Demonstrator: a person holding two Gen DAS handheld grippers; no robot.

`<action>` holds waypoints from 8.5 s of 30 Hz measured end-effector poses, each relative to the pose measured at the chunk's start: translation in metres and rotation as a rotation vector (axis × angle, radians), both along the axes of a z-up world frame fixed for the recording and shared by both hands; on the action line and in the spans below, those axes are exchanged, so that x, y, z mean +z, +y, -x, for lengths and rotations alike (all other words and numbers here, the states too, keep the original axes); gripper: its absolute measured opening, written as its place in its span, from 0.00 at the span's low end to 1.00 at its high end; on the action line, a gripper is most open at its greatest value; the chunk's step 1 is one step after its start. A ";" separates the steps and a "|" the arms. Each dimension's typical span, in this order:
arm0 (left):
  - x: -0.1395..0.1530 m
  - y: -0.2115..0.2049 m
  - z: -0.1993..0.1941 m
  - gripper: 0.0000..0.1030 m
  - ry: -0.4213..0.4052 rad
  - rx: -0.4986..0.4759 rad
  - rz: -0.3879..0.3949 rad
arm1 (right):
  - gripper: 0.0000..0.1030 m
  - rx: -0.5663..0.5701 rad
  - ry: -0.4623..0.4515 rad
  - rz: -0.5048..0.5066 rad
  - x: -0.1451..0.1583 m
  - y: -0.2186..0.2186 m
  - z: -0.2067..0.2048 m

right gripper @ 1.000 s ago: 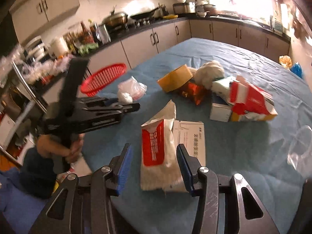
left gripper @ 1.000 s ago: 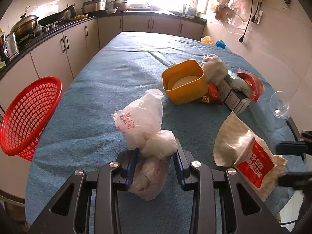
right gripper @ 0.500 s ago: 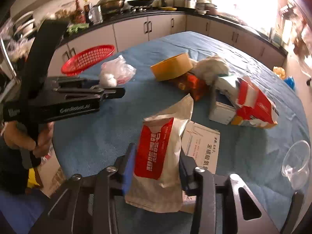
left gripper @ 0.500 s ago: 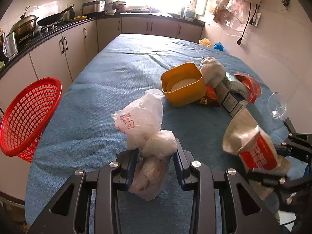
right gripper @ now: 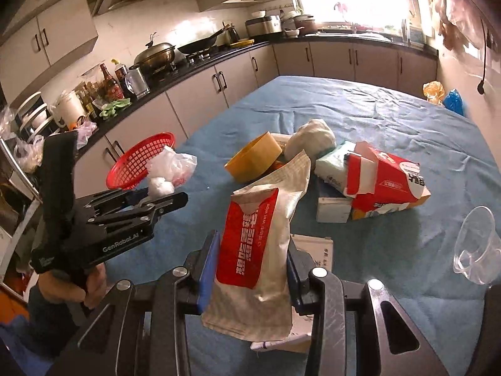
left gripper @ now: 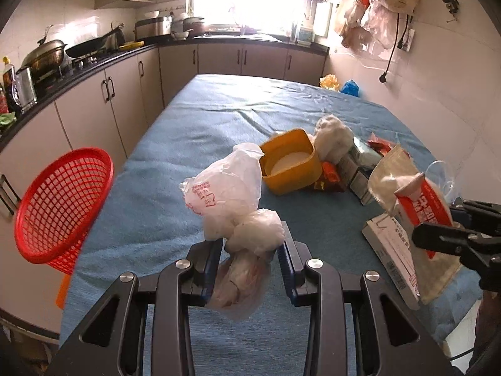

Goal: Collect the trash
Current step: 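Lift the white bags with the left gripper while the right lifts the wet-wipe pack, then carry both items over the red basket and open both grippers to drop them, then return both tools to the table toward the remaining trash, then grasp the white medicine box with the left gripper while the right grasps the clear plastic cup, then carry the medicine box and clear cup over the red basket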

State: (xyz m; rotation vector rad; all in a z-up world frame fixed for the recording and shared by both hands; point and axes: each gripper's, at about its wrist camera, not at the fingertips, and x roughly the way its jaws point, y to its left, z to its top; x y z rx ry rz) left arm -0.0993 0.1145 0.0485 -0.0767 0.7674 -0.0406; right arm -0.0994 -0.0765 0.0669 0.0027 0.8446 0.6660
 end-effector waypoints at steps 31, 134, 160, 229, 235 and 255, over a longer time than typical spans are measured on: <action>0.013 0.216 0.028 0.33 -0.027 0.400 0.065 | 0.40 0.323 -0.015 0.044 0.050 0.263 -0.050; -0.040 -0.131 -0.023 0.50 0.139 -0.155 -0.121 | 0.70 -0.680 0.040 -0.009 -0.029 -0.195 -0.058; 0.006 -0.070 -0.002 0.50 -0.011 -0.051 -0.075 | 0.70 -0.358 -0.068 -0.065 0.008 -0.084 -0.010; 0.047 -0.016 0.061 0.50 -0.143 0.091 -0.043 | 0.70 -0.224 -0.142 0.005 0.044 -0.026 0.049; 0.050 0.029 0.063 0.50 -0.156 0.183 -0.026 | 0.70 -0.159 -0.087 -0.002 0.045 0.004 0.026; 0.010 0.218 0.040 0.50 -0.064 0.512 0.036 | 0.70 0.104 0.003 0.034 0.043 0.228 -0.068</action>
